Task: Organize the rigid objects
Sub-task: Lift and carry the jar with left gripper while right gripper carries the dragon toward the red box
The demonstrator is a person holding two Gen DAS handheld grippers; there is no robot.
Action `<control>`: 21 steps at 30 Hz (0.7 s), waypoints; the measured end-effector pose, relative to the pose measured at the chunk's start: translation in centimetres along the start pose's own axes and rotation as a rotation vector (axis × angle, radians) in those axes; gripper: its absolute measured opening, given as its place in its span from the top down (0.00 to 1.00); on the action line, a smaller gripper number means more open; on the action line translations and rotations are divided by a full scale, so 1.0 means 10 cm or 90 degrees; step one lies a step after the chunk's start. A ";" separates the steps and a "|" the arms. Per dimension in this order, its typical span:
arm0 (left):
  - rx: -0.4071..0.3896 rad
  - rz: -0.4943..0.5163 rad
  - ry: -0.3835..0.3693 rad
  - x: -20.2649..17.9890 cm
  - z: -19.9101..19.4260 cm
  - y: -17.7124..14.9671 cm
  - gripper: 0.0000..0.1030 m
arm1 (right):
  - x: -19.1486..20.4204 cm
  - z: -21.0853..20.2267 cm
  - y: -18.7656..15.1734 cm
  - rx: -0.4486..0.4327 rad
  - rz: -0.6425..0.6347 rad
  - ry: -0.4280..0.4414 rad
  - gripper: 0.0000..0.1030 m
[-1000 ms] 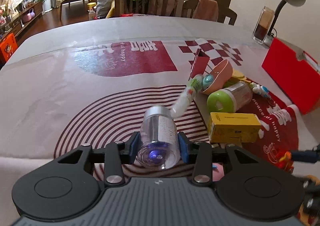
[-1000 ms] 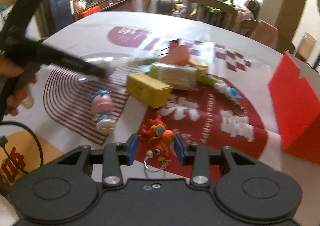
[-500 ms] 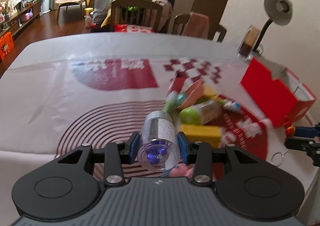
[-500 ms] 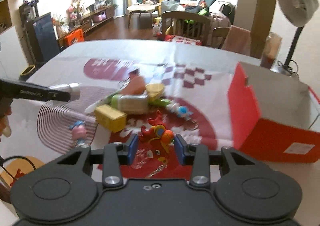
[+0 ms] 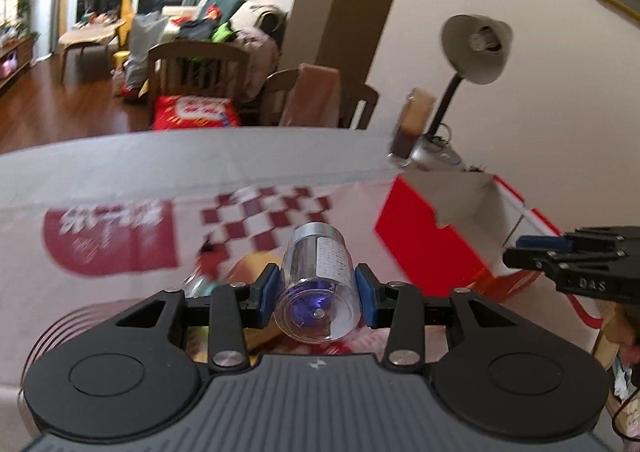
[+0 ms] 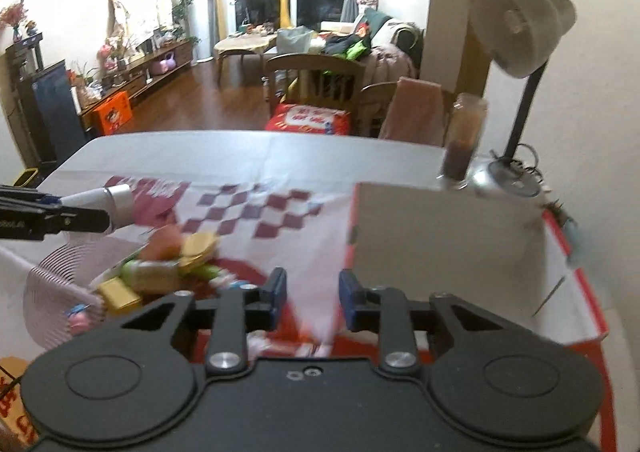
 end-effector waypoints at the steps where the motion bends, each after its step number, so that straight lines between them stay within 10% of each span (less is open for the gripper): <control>1: -0.002 0.007 -0.002 -0.10 0.05 0.06 0.61 | -0.09 0.02 0.02 -0.001 0.001 -0.004 0.82; 9: -0.020 0.037 -0.007 -0.67 0.38 0.37 0.61 | -0.70 0.12 0.05 0.002 0.043 0.013 0.76; 21: 0.013 0.019 -0.015 -0.68 0.45 0.05 0.61 | -0.11 0.03 -0.55 0.064 -0.013 0.150 0.39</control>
Point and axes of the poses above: each gripper's, at about its wrist camera, not at the fingertips, and z roughly the way its jaws point, x to its left, y to its top, the point moved 9 cm from there along z, roughly the way its jaws point, and after that the axes turned 6 degrees about x, right-handed, at the moved point
